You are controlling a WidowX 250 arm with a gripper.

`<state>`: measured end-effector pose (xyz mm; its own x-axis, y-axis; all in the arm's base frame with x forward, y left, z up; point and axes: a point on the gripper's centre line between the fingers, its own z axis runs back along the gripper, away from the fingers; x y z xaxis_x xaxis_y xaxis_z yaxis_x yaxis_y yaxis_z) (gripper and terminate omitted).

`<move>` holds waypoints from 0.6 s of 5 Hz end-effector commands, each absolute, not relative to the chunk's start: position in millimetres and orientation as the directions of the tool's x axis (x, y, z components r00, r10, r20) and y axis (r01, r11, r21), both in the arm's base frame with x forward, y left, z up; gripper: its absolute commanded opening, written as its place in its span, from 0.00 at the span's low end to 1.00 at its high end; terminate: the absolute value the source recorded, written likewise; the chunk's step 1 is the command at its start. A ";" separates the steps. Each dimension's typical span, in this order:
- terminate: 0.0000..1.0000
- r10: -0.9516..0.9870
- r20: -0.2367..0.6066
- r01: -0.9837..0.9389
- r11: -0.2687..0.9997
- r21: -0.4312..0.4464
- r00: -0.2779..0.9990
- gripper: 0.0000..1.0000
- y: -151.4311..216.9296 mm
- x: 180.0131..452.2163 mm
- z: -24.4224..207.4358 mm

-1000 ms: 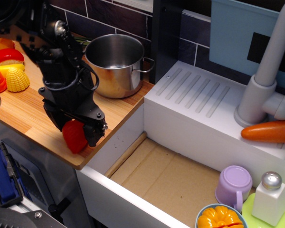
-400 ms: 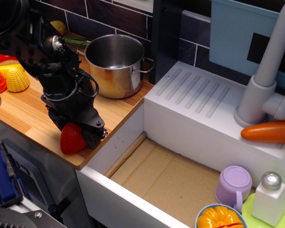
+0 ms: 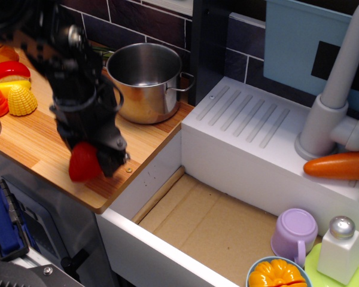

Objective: Put strawberry in pot

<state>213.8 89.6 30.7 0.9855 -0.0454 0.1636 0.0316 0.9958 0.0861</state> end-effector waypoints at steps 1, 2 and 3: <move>0.00 -0.190 0.200 0.152 0.970 0.188 0.961 0.00 100.5 249.6 78.9; 0.00 -0.256 0.243 0.205 0.955 0.216 0.936 0.00 98.9 269.3 91.4; 0.00 -0.341 0.249 0.288 0.931 0.223 0.906 0.00 101.1 287.7 103.4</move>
